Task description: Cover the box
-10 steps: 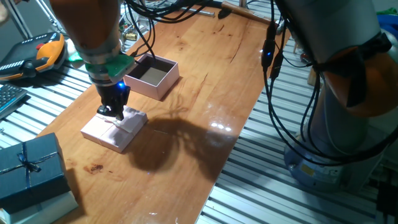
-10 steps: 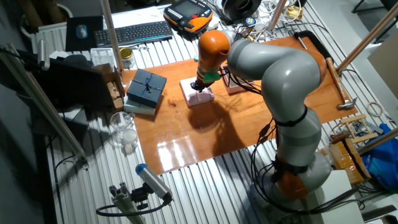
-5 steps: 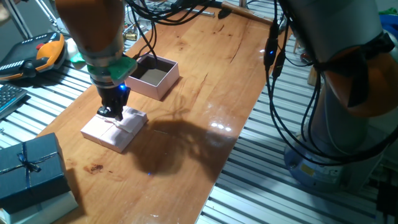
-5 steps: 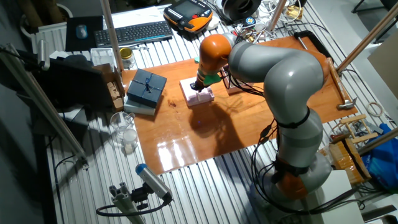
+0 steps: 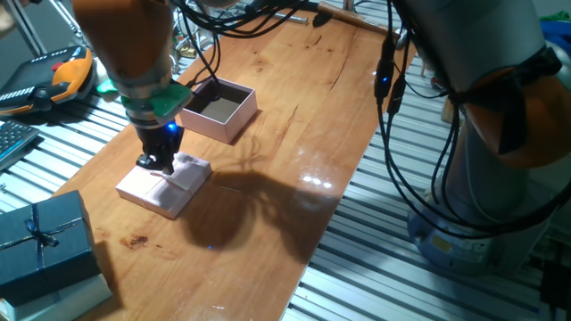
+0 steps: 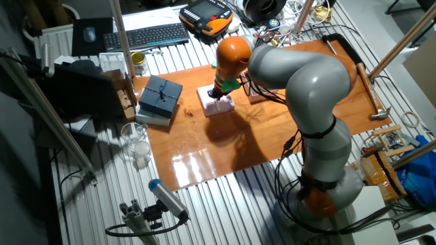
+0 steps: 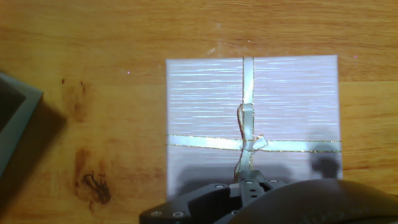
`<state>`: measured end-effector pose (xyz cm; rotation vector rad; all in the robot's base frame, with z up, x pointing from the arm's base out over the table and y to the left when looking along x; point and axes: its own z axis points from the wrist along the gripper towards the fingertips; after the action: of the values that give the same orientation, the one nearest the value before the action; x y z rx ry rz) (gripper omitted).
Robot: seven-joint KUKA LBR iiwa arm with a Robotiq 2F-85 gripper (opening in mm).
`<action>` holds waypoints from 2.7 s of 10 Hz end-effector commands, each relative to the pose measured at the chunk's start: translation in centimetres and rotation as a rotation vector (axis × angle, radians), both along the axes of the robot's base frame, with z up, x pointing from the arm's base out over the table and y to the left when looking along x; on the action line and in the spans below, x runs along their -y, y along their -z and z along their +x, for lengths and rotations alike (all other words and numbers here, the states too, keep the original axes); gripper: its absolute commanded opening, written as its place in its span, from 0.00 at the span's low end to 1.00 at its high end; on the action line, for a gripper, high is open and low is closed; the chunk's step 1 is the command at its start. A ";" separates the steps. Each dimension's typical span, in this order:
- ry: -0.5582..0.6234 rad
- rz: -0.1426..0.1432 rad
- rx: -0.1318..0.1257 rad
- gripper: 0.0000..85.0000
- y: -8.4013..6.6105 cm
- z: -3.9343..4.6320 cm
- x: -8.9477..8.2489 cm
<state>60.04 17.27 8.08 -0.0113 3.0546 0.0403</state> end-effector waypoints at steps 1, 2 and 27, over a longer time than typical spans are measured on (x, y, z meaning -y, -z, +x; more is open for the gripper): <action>0.005 0.003 -0.005 0.00 0.0 0.08 -0.2; 0.017 -0.002 -0.013 0.00 -0.1 0.18 -0.8; 0.039 -0.028 0.010 0.40 1.6 1.84 -0.4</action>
<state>61.88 17.63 6.45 0.0456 3.0440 -0.0043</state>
